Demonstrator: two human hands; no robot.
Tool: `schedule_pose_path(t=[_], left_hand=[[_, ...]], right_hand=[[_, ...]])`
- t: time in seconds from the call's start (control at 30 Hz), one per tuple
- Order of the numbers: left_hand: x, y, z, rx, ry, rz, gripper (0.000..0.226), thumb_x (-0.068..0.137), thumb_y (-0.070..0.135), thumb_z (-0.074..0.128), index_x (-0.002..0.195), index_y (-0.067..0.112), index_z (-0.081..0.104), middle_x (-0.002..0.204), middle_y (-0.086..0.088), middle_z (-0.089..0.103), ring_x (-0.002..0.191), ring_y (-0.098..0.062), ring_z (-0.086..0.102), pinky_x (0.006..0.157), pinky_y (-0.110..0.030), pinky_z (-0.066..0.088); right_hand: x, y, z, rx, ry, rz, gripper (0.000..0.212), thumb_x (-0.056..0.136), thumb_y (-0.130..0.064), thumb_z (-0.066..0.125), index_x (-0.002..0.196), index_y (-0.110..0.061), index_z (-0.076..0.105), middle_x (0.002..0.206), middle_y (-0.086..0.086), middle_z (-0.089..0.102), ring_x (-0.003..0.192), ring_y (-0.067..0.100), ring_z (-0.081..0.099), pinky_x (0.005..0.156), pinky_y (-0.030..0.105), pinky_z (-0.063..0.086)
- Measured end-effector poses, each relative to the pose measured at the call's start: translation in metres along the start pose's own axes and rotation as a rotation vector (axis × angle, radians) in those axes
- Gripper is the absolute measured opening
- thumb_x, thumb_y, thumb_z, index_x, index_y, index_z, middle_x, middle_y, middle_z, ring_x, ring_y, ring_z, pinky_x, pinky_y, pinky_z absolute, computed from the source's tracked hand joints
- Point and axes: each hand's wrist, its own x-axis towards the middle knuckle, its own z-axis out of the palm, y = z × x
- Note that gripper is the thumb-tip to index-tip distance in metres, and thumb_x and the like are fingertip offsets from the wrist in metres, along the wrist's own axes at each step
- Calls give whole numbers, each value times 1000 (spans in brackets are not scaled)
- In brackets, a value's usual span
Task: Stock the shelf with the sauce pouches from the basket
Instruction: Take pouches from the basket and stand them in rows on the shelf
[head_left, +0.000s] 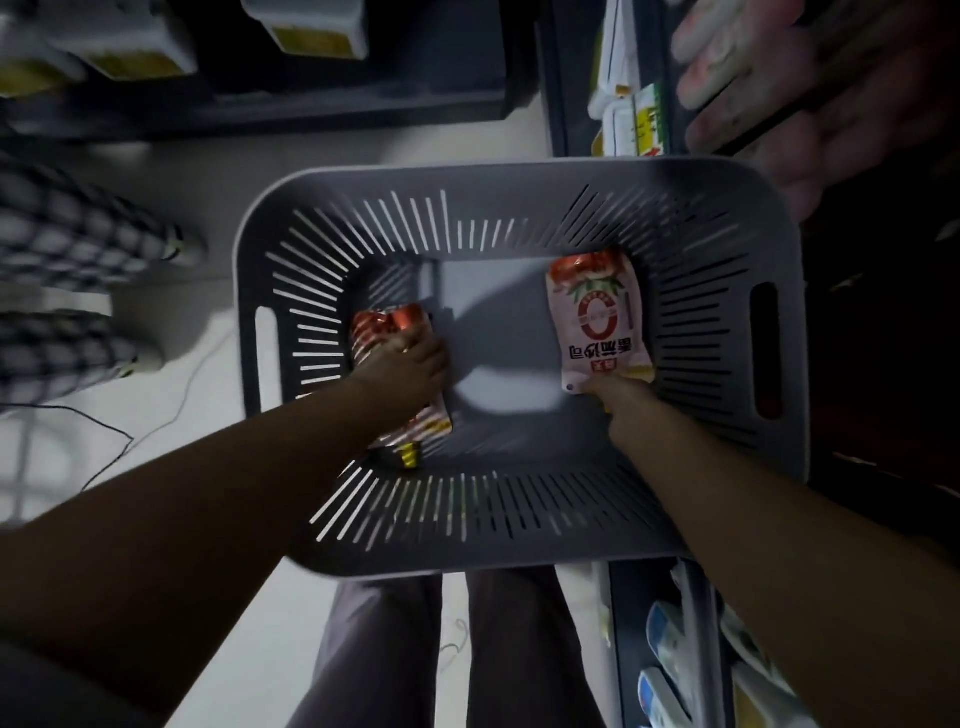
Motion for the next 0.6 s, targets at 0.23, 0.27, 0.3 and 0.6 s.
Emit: schedule_pose_path(t=[0.23, 0.27, 0.3, 0.6], left_hand=[[14, 6, -16, -18, -152, -47, 45, 95, 23, 38, 138, 13, 38, 144, -12, 39, 137, -32, 28, 116, -49, 9], [15, 5, -19, 1, -160, -49, 46, 94, 23, 41, 139, 13, 37, 145, -12, 37, 137, -32, 26, 116, -50, 8], [16, 5, -21, 16, -152, -50, 44, 94, 21, 42, 137, 13, 39, 144, -12, 38, 137, -32, 26, 116, -51, 8], [5, -8, -32, -29, -225, -75, 33, 93, 12, 39, 118, 13, 60, 122, -8, 63, 125, -28, 47, 118, -46, 12]], right_hand=[[2, 3, 6, 163, -33, 18, 16, 88, 1, 58, 83, -14, 55, 82, 3, 52, 68, 17, 45, 80, 29, 47], [3, 3, 8, 238, -35, 9, 12, 88, -1, 59, 83, -12, 58, 88, 5, 57, 77, 20, 52, 89, 33, 48], [4, 3, 9, 306, -26, 4, 7, 88, -3, 59, 88, -10, 61, 99, 7, 61, 88, 24, 55, 97, 38, 47], [-30, -4, -4, 506, -11, -22, 7, 86, -5, 62, 92, -8, 59, 77, 4, 59, 59, 15, 56, 37, 20, 48]])
